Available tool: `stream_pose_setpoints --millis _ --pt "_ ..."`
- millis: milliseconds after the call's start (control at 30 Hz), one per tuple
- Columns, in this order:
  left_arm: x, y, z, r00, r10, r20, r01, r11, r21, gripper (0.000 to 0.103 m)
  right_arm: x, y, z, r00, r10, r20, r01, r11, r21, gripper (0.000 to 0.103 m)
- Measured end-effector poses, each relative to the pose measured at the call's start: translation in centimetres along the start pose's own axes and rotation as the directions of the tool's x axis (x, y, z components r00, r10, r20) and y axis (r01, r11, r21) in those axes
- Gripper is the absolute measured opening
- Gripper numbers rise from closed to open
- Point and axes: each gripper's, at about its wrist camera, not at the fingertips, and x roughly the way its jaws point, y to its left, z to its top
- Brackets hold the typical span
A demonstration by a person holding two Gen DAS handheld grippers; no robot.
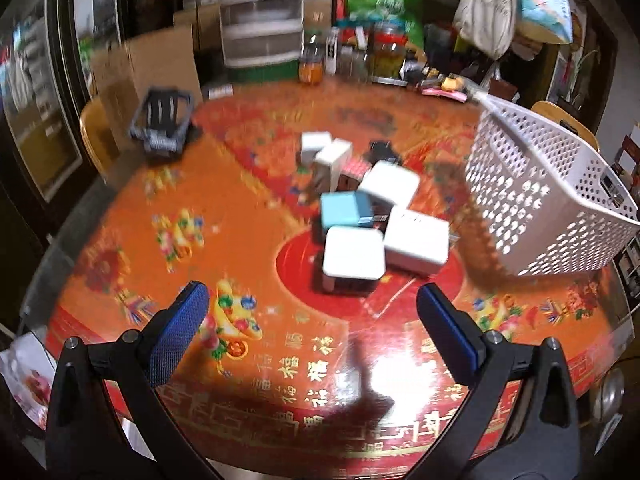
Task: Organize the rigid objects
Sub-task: 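Grasp the white basket rim with the right tool while the left tool moves toward the chargers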
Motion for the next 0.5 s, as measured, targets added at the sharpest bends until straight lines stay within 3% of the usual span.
stream_pose_setpoints --millis 233,333,400,500 --pt "3.4 -0.8 -0.4 0.999 -0.015 -0.045 0.017 0.999 0.041 0.102 2.6 0.9 1.1 0.996 0.072 -0.052 -0.072 0.997 -0.01 0.082" --pt "4.7 -1.7 -0.1 0.998 -0.021 -0.063 0.025 0.998 0.066 0.102 3.8 2.0 1.1 0.992 0.084 -0.095 -0.086 0.996 -0.022 0.072" --pt "5.7 -2.1 0.2 0.997 -0.014 -0.071 0.019 0.997 0.079 0.102 4.6 2.8 1.1 0.988 0.097 -0.117 -0.1 0.995 -0.017 0.055" --pt "6.9 -2.4 0.3 0.996 -0.015 -0.085 0.022 0.996 0.083 0.102 4.9 3.4 1.3 0.989 0.077 -0.129 -0.081 0.996 -0.025 0.039"
